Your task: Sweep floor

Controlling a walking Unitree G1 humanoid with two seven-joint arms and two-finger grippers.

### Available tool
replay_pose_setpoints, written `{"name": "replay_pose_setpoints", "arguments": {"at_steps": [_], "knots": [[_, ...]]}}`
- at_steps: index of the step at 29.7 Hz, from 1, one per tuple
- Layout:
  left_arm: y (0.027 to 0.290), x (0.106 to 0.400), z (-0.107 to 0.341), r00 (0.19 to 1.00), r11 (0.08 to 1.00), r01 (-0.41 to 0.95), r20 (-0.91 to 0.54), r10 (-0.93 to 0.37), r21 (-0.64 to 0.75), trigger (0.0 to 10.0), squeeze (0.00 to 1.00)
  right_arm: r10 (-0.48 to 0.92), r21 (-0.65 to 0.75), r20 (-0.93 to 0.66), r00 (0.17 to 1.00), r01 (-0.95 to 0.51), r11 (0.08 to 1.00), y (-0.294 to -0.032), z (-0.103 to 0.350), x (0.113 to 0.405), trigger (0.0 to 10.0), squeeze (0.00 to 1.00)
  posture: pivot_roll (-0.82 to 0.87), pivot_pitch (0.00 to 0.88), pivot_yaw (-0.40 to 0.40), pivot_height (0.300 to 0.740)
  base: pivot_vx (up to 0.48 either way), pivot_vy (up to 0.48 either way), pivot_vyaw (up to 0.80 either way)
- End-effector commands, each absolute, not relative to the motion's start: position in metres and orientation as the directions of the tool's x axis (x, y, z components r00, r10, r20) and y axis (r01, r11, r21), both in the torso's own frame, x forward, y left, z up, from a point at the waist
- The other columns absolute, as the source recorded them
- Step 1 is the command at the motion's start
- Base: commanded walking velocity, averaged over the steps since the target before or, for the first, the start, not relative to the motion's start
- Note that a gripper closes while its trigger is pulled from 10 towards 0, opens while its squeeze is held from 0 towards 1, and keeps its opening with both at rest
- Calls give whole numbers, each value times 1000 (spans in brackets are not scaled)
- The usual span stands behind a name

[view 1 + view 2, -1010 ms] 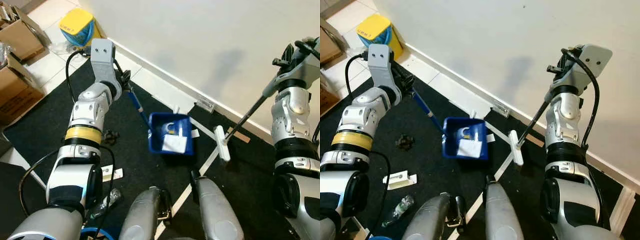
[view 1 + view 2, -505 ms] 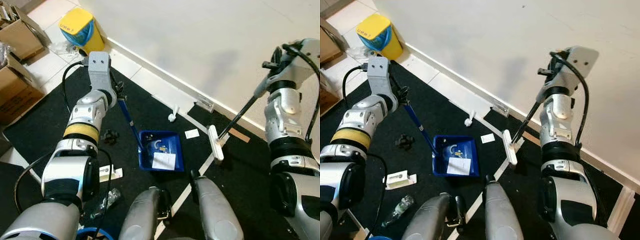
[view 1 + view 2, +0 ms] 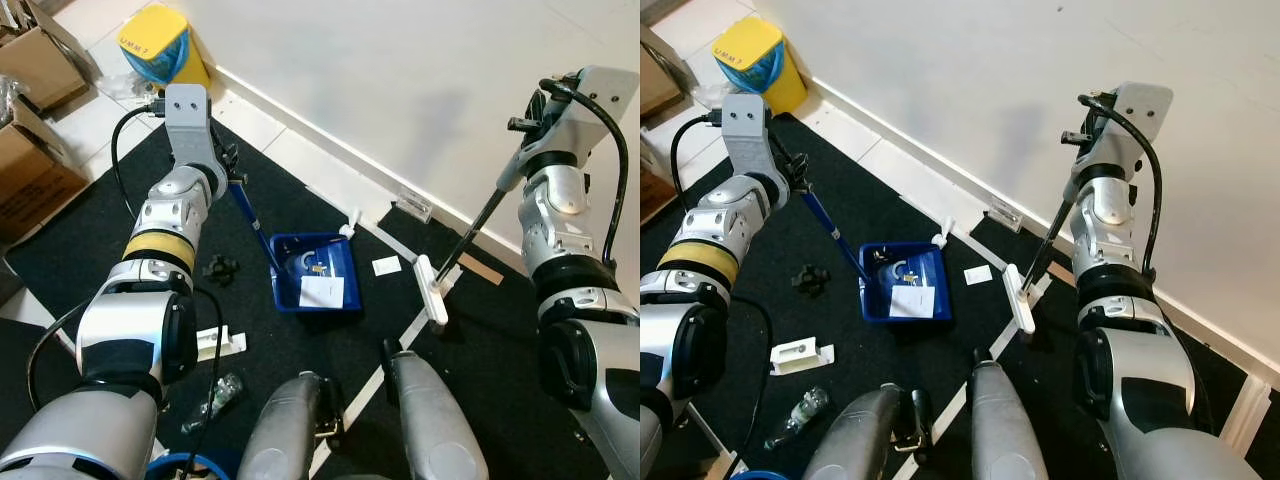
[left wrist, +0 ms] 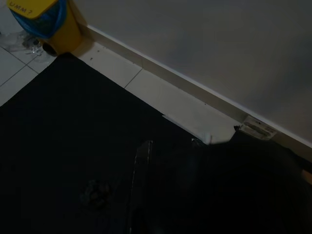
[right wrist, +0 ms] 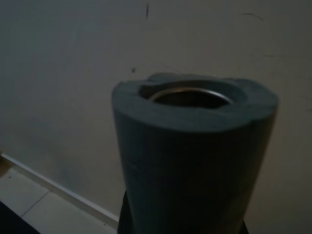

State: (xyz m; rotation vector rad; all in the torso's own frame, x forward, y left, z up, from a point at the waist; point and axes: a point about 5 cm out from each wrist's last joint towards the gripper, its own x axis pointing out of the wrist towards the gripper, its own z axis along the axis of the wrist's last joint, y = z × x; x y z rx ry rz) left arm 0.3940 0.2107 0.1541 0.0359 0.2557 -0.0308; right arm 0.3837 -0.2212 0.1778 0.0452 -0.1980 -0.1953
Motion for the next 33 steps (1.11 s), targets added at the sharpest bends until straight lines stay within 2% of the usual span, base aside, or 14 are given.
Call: {"name": "replay_pose_setpoints", "arguments": {"at_steps": [1,20,33], "knots": [[213,396,161,976,999,29,-218,-20,40,10000,0,-191,60,220,957,182,981,-220,183,385,10000,0,-20,240,78,740,247,0,0],[210,397,160,977,998,41,-212,-32,40,10000,0,-198,57,215,956,191,980,-222,182,386,10000,0,-19,229,71,740,454,0,0],[206,395,155,968,994,104,-232,-95,29,10000,0,-202,55,213,956,195,979,-223,180,386,10000,0,-13,229,73,740,40,0,0]]}}
